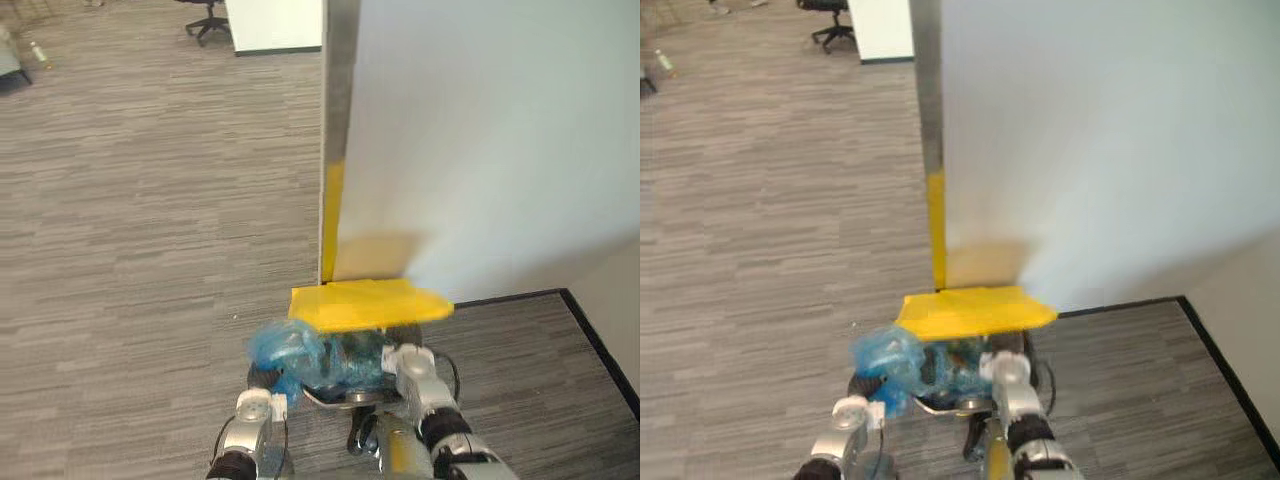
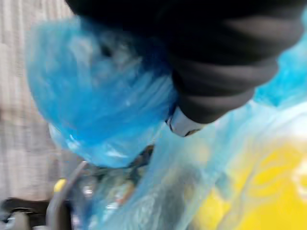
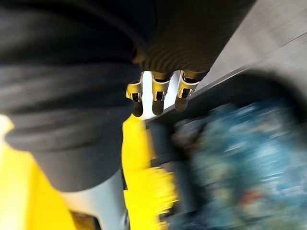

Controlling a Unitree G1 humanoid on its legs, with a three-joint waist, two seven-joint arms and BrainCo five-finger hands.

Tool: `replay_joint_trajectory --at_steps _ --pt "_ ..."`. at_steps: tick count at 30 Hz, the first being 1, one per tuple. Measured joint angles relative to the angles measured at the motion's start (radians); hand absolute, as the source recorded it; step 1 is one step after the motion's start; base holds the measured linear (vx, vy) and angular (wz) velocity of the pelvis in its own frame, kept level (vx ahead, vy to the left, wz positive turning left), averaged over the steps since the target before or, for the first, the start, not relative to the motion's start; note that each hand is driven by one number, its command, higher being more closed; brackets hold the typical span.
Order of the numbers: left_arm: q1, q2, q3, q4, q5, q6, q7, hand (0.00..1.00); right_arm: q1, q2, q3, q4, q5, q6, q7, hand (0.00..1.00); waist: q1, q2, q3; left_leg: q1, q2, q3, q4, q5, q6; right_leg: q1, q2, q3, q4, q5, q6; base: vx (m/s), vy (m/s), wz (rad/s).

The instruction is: Gather rubbish on tea table into small bin, then transfer packed bag to large trash can.

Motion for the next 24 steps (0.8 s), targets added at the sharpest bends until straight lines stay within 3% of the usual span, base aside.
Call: replay_joint_trajectory --at_steps 3,9,14,24 --pt "-0.002 0.010 -0.053 -0.098 -0.020 -0.020 0.004 1.00 -0.092 -0.023 0.007 -0.031 0.031 0.008 -0.023 0.00 0.014 -0.001 0.047 -0.048 0.000 -0.019 0.027 -0.008 0.013 -0.009 0.007 -0.001 -0.032 0.033 0.008 -0.12 -0.038 0.17" --pt "-0.028 0.015 -0.162 -0.243 -0.087 -0.028 0.003 1.00 -0.280 -0.085 -0.006 -0.084 0.074 0.011 -0.055 0.00 0.017 -0.002 0.102 -0.150 0.004 -0.059 0.099 -0.015 0.002 -0.053 0.010 -0.019 -0.055 0.067 -0.004 -0.07 -0.030 0.12" --pt "-0.136 0.015 -0.299 -0.377 -0.138 -0.059 0.001 1.00 -0.386 -0.106 -0.040 -0.084 0.098 0.022 -0.079 0.00 0.010 -0.001 0.123 -0.225 0.013 -0.085 0.159 -0.023 -0.011 -0.089 0.011 -0.041 -0.046 0.071 -0.009 -0.02 -0.011 0.11" --pt "-0.199 0.013 -0.430 -0.561 -0.171 -0.105 0.002 1.00 -0.526 -0.121 -0.091 -0.050 0.113 0.051 -0.088 0.00 0.002 0.006 0.153 -0.277 0.022 -0.086 0.201 -0.034 -0.019 -0.131 0.019 -0.039 -0.036 0.078 -0.019 -0.01 0.003 -0.02"
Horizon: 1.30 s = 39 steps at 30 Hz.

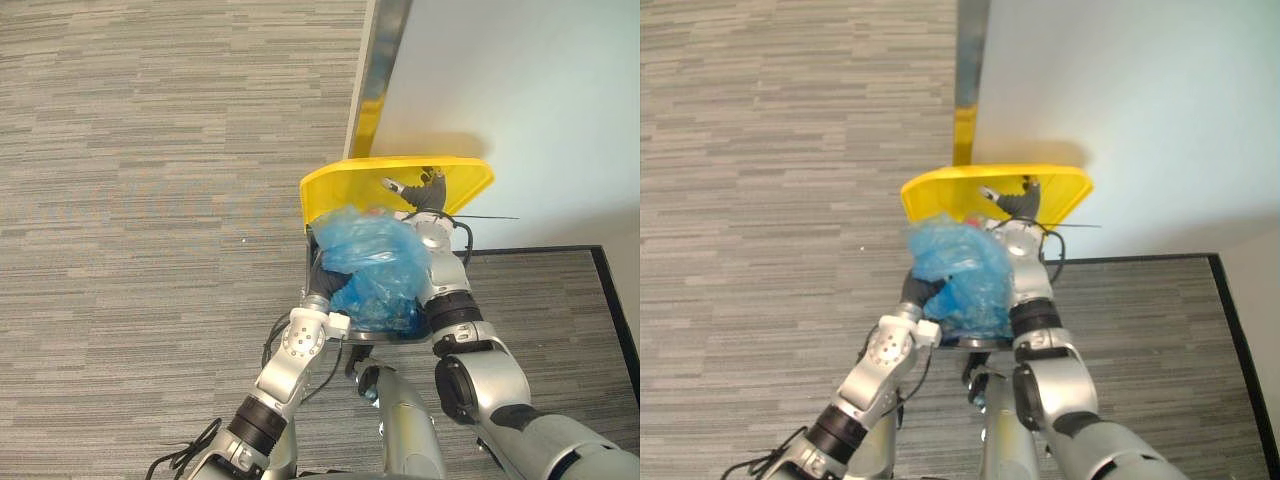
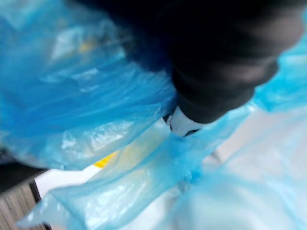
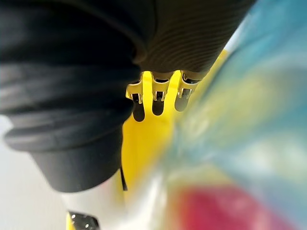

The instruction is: Gather rubbish on tea table into small bin, then transfer packed bag to large trash can.

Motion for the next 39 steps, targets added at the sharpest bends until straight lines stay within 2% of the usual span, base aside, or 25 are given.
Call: replay_joint_trajectory --at_steps 5,11,14,17,18,23,24,31,39 --pt "-0.012 0.000 0.000 0.010 0.010 0.001 0.003 1.00 -0.060 -0.029 -0.005 0.047 -0.002 0.007 0.000 0.00 -0.006 -0.001 0.022 -0.007 0.012 0.011 0.011 -0.005 -0.005 -0.012 0.011 0.007 0.004 0.003 -0.005 -0.02 -0.004 -0.08" --pt "-0.178 -0.002 0.000 0.216 0.045 0.032 0.003 1.00 -0.148 -0.063 -0.010 0.032 -0.002 0.010 0.006 0.00 -0.024 -0.004 0.051 -0.104 0.025 0.013 0.066 -0.006 -0.007 -0.078 0.033 0.013 -0.024 0.042 -0.011 -0.07 -0.017 -0.08" --pt "-0.269 -0.007 0.005 0.299 0.080 0.046 0.006 1.00 -0.150 -0.078 0.000 -0.052 -0.001 0.009 0.007 0.00 -0.032 -0.008 0.069 -0.179 0.041 0.030 0.116 -0.020 -0.010 -0.131 0.055 0.030 -0.050 0.079 -0.008 -0.10 0.011 -0.26" --pt "-0.351 -0.017 0.069 0.373 0.098 0.051 0.030 1.00 -0.195 -0.107 0.046 -0.119 -0.001 0.004 0.011 0.00 -0.048 -0.013 0.103 -0.257 0.048 0.038 0.165 -0.029 -0.011 -0.195 0.064 0.044 -0.052 0.105 0.004 -0.12 -0.005 -0.16" --pt "-0.381 -0.021 0.104 0.404 0.098 0.059 0.041 1.00 -0.222 -0.124 0.057 -0.151 -0.001 0.003 0.011 0.00 -0.050 -0.015 0.122 -0.288 0.050 0.038 0.183 -0.029 -0.011 -0.219 0.066 0.045 -0.053 0.113 -0.005 -0.11 -0.023 -0.06" --pt "-0.435 -0.021 0.202 0.482 0.099 0.090 0.073 1.00 -0.259 -0.184 0.094 -0.244 0.007 -0.024 0.008 0.00 -0.057 -0.028 0.147 -0.420 0.066 0.027 0.258 -0.039 -0.014 -0.324 0.081 0.045 -0.041 0.135 -0.004 -0.11 -0.048 -0.07" --pt "-0.439 -0.022 0.209 0.490 0.099 0.092 0.073 0.00 -0.261 -0.186 0.097 -0.249 0.010 -0.030 0.006 0.00 -0.058 -0.029 0.148 -0.433 0.067 0.027 0.266 -0.041 -0.015 -0.335 0.082 0.045 -0.041 0.138 -0.005 -0.13 -0.044 -0.13" --pt "-0.508 -0.021 0.259 0.512 0.136 0.116 0.110 0.00 -0.283 -0.208 0.167 -0.261 0.040 -0.045 0.006 0.00 -0.066 -0.032 0.152 -0.514 0.082 0.041 0.309 -0.047 -0.014 -0.396 0.086 0.052 -0.049 0.148 -0.005 -0.10 -0.048 -0.07" --pt "-0.508 -0.018 0.259 0.511 0.138 0.116 0.110 0.00 -0.297 -0.208 0.194 -0.258 0.037 -0.044 0.024 0.00 -0.067 -0.034 0.151 -0.508 0.085 0.057 0.306 -0.047 -0.014 -0.404 0.095 0.072 -0.045 0.148 -0.005 -0.05 -0.098 -0.04"
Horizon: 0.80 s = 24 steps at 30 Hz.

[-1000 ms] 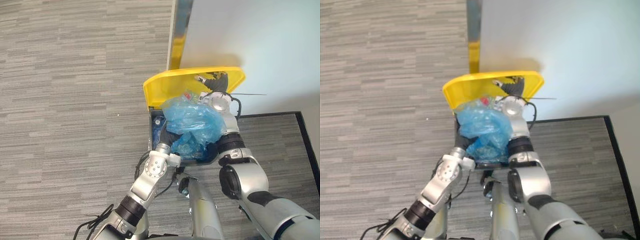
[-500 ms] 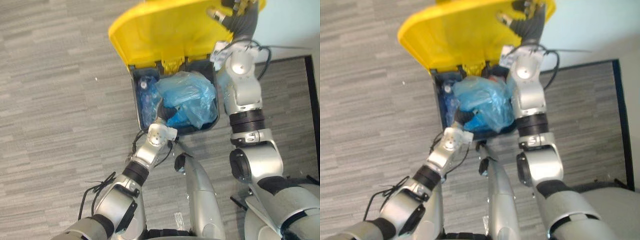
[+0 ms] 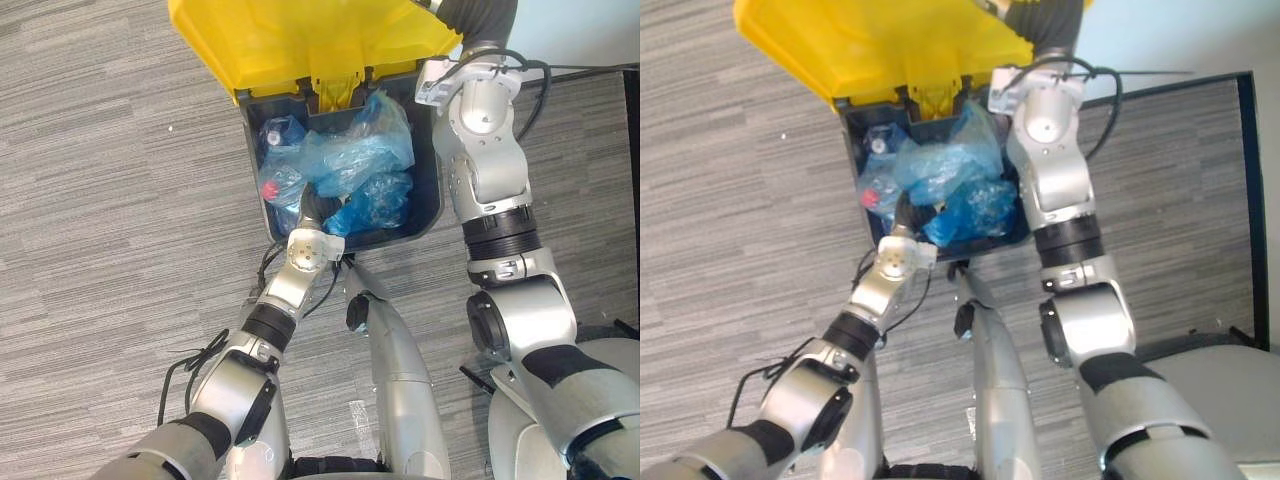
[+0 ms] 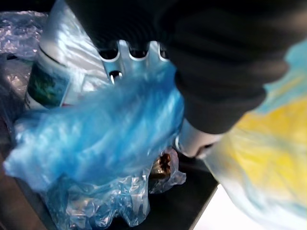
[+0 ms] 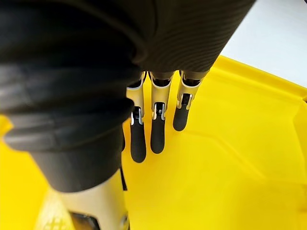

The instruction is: Gather rubbish on tea table into small bin, then transfer packed bag to large trash can.

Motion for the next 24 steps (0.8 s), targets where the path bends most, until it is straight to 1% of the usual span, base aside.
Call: replay_joint_trajectory --at_steps 6,7,8,10,11,15,17,20,21,22,23,24 --pt "0.012 0.015 0.001 -0.002 0.018 0.002 -0.001 0.00 0.013 0.021 0.008 0.047 -0.008 0.006 0.017 0.00 -0.004 -0.007 -0.003 0.075 -0.002 0.002 -0.023 0.000 0.000 0.068 -0.002 0.001 -0.003 0.000 0.000 -0.03 -0.079 0.03" --pt "0.035 0.020 0.001 -0.013 0.018 0.001 -0.002 0.00 0.028 0.034 0.007 0.048 -0.010 0.008 0.024 0.00 -0.004 -0.011 -0.005 0.102 -0.004 0.003 -0.034 0.000 0.000 0.090 -0.003 0.004 -0.004 0.000 0.000 -0.03 -0.063 0.06" --pt "0.043 0.021 0.001 -0.017 0.018 0.000 -0.002 0.00 0.034 0.036 0.007 0.048 -0.010 0.008 0.027 0.00 -0.004 -0.011 -0.005 0.110 -0.004 0.003 -0.037 0.000 0.000 0.098 -0.003 0.005 -0.005 0.000 0.000 -0.04 -0.078 0.06" --pt "0.080 0.029 -0.002 -0.041 0.018 0.000 -0.005 0.00 0.066 0.037 0.006 0.048 -0.012 0.009 0.036 0.00 -0.002 -0.021 -0.011 0.138 -0.007 0.009 -0.059 0.003 0.003 0.118 -0.004 0.010 -0.012 -0.001 -0.001 -0.03 -0.083 0.04" --pt "0.090 0.033 -0.002 -0.045 0.018 0.000 -0.005 0.00 0.080 0.037 0.004 0.047 -0.015 0.009 0.039 0.00 -0.001 -0.022 -0.011 0.150 -0.008 0.009 -0.068 0.004 0.005 0.131 -0.004 0.009 -0.020 -0.001 -0.001 -0.02 -0.083 0.06" --pt "0.167 0.064 -0.003 -0.102 0.017 0.000 -0.011 0.00 0.176 0.063 -0.008 0.047 -0.051 0.010 0.060 0.00 0.005 -0.027 -0.016 0.226 -0.012 0.014 -0.111 0.008 0.008 0.192 -0.006 0.009 -0.026 -0.009 -0.009 -0.01 -0.069 0.04" --pt "0.232 0.067 0.000 -0.157 0.018 0.000 -0.023 0.00 0.270 0.082 -0.031 0.047 -0.086 0.012 0.070 0.00 0.017 -0.028 -0.016 0.288 -0.020 0.015 -0.148 0.015 0.007 0.238 -0.013 0.007 -0.023 -0.026 -0.017 0.00 -0.055 0.10" --pt "0.324 0.069 0.027 -0.220 0.018 -0.002 -0.025 0.00 0.372 0.102 -0.048 0.045 -0.097 0.018 0.081 0.00 0.027 -0.029 -0.018 0.357 -0.030 0.015 -0.188 0.022 0.008 0.291 -0.022 0.005 -0.015 -0.048 -0.020 0.00 -0.037 0.14" --pt "0.370 0.068 0.045 -0.229 0.018 -0.002 -0.026 0.00 0.424 0.117 -0.055 0.040 -0.123 0.023 0.086 0.00 0.028 -0.030 -0.028 0.389 -0.036 0.014 -0.208 0.025 0.009 0.313 -0.029 0.004 -0.009 -0.056 -0.020 0.00 -0.025 0.14" --pt "0.440 0.067 0.059 -0.233 0.018 -0.002 -0.029 0.00 0.497 0.131 -0.058 0.039 -0.130 0.025 0.094 0.00 0.031 -0.032 -0.075 0.400 -0.042 0.014 -0.228 0.027 0.011 0.313 -0.037 0.002 0.000 -0.075 -0.020 0.00 -0.022 0.13" --pt "0.464 0.068 0.064 -0.237 0.018 -0.002 -0.032 0.00 0.521 0.136 -0.058 0.039 -0.136 0.025 0.098 0.00 0.033 -0.033 -0.090 0.405 -0.044 0.015 -0.235 0.027 0.011 0.314 -0.038 0.003 0.002 -0.077 -0.020 0.03 -0.022 0.09" --pt "0.542 0.067 0.094 -0.251 0.019 -0.002 -0.045 0.00 0.598 0.155 -0.060 0.039 -0.168 0.028 0.109 0.00 0.044 -0.030 -0.128 0.433 -0.045 0.017 -0.254 0.028 0.013 0.332 -0.039 0.003 0.002 -0.084 -0.021 0.03 -0.012 0.01"
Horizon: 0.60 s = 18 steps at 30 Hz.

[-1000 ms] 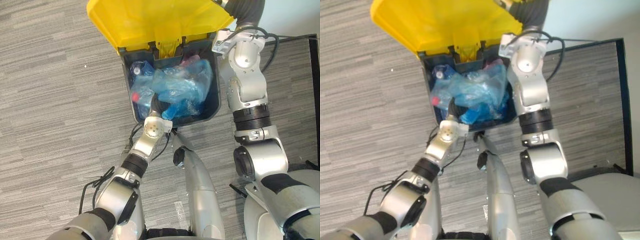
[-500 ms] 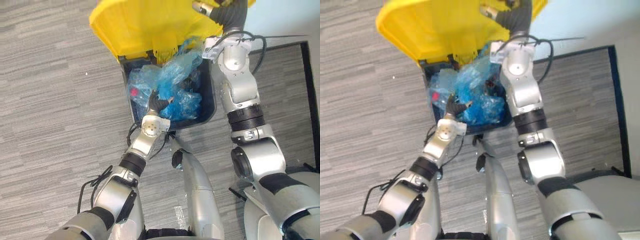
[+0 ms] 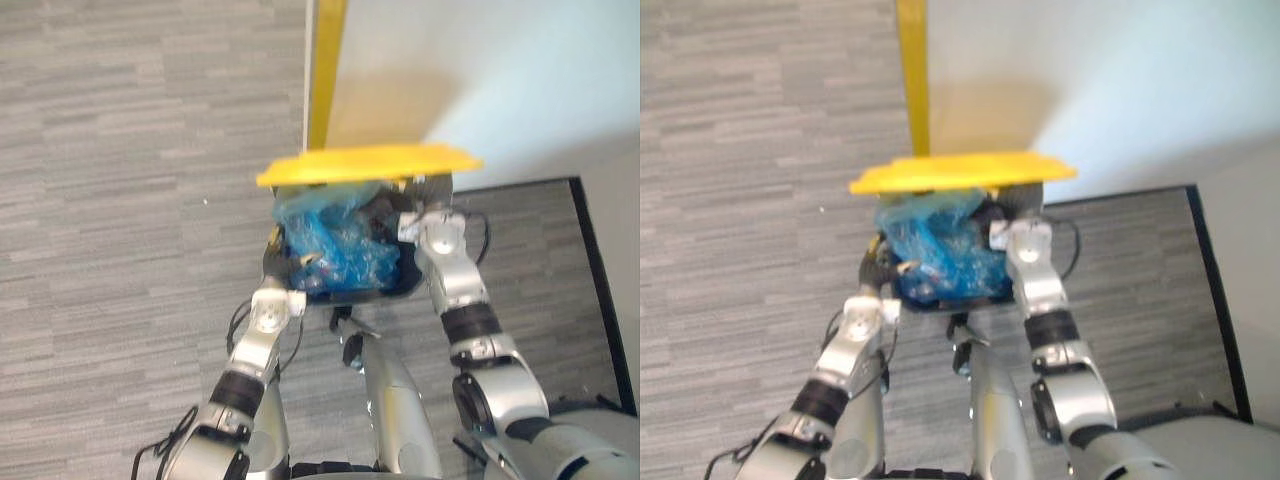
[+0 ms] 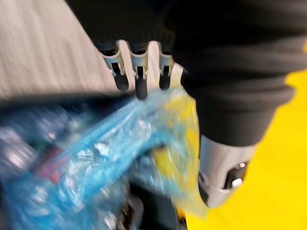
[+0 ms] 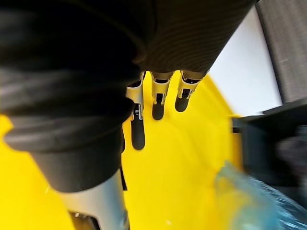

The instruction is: Gather rubbish on tea table into small bin, then transfer packed bag to large trash can.

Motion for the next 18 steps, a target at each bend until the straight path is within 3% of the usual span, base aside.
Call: replay_joint_trajectory --at_steps 2,6,11,12,13,14,15,16,17,18 --pt "0.046 0.000 0.021 -0.003 0.001 0.000 -0.004 0.00 0.054 0.011 0.000 0.000 -0.003 0.005 0.011 0.00 0.007 0.000 -0.001 0.053 -0.003 0.003 -0.026 0.005 0.004 0.039 -0.005 0.000 0.007 -0.012 0.000 0.04 -0.002 0.07" --pt "0.177 -0.013 0.109 0.029 0.010 -0.001 -0.038 0.00 0.223 0.052 0.015 0.000 -0.049 0.006 0.043 0.00 0.020 0.002 -0.063 0.151 -0.022 0.008 -0.097 0.016 0.014 0.101 -0.022 0.004 0.017 -0.040 0.009 0.05 0.011 0.04" --pt "0.229 -0.017 0.209 0.240 0.029 0.008 -0.052 0.00 0.397 0.091 0.021 0.000 -0.115 0.004 0.078 0.00 0.020 -0.001 -0.086 0.257 -0.042 0.032 -0.141 0.028 0.008 0.160 -0.041 0.030 0.050 -0.057 0.048 0.01 0.032 -0.08" --pt "0.229 -0.021 0.235 0.286 0.031 0.018 -0.054 0.00 0.443 0.102 0.008 0.001 -0.116 0.004 0.081 0.00 0.018 -0.006 -0.100 0.270 -0.052 0.035 -0.164 0.049 0.004 0.166 -0.050 0.034 0.038 -0.029 0.105 -0.04 0.027 -0.13" --pt "0.236 -0.046 0.291 0.332 0.036 0.023 -0.054 0.00 0.495 0.124 -0.017 0.009 -0.116 0.003 0.085 0.00 0.016 0.000 -0.122 0.291 -0.026 0.054 -0.234 0.098 0.013 0.194 -0.036 0.052 -0.038 0.040 0.225 -0.05 -0.009 -0.16" --pt "0.240 -0.053 0.318 0.346 0.037 0.024 -0.053 0.00 0.516 0.132 -0.024 0.014 -0.118 0.003 0.085 0.00 0.016 0.005 -0.129 0.303 -0.020 0.064 -0.264 0.121 -0.004 0.181 -0.039 0.056 0.032 0.013 0.151 -0.05 -0.033 -0.01" --pt "0.242 -0.055 0.330 0.371 0.039 0.025 -0.049 0.00 0.549 0.143 -0.042 0.055 -0.134 -0.008 0.083 0.00 -0.003 -0.003 -0.138 0.345 -0.022 0.058 -0.326 0.160 -0.009 0.179 -0.061 0.076 0.239 -0.073 0.047 -0.02 -0.045 0.15" --pt "0.251 -0.056 0.336 0.388 0.040 0.026 -0.049 0.00 0.572 0.155 -0.065 0.117 -0.156 -0.015 0.083 0.00 -0.011 -0.008 -0.151 0.371 -0.021 0.055 -0.364 0.184 -0.015 0.206 -0.076 0.108 0.353 -0.131 0.043 -0.01 -0.104 0.24" --pt "0.260 -0.055 0.338 0.411 0.040 0.038 -0.049 0.00 0.611 0.172 -0.104 0.203 -0.170 -0.018 0.078 0.00 -0.014 -0.027 -0.182 0.371 -0.019 0.049 -0.373 0.194 -0.026 0.240 -0.089 0.152 0.395 -0.190 0.062 -0.02 -0.128 0.12" --pt "0.258 -0.055 0.343 0.420 0.040 0.042 -0.049 0.00 0.622 0.179 -0.123 0.238 -0.180 -0.018 0.075 0.00 -0.018 -0.031 -0.185 0.369 -0.021 0.050 -0.370 0.195 -0.029 0.244 -0.078 0.151 0.378 -0.193 0.067 -0.08 -0.155 0.06"
